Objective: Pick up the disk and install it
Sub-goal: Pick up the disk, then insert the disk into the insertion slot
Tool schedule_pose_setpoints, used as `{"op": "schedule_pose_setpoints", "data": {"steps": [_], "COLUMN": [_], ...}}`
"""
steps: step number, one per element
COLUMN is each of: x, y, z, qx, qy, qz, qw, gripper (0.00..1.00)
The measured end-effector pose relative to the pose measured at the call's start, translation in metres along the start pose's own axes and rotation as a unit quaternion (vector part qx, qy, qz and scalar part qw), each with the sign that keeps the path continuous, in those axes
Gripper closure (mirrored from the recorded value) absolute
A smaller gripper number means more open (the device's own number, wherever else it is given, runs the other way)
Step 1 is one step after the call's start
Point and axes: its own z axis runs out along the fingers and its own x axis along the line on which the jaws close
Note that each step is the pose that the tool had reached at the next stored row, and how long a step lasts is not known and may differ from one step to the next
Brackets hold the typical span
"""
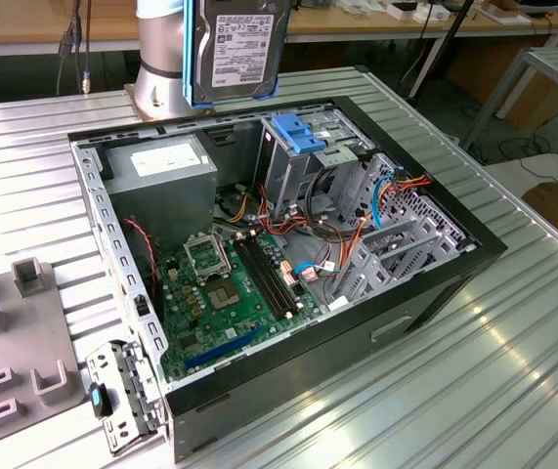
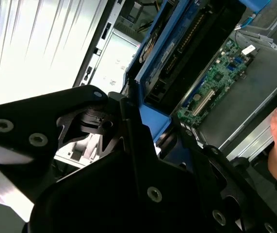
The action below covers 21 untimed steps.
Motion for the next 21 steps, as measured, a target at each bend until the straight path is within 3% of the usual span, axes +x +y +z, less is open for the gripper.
{"op": "schedule_pose_setpoints", "data": {"steps": [15,21], "x": [0.0001,0.0079], "y": [0.0000,-0.0002], "z": [0.0000,0.0003], "qx": [0.0000,0.0000], "qy": [0.0000,0.0000], "qz": [0.001,0.001], "qw": [1.0000,1.0000], "gripper": [0.63,0.63]}}
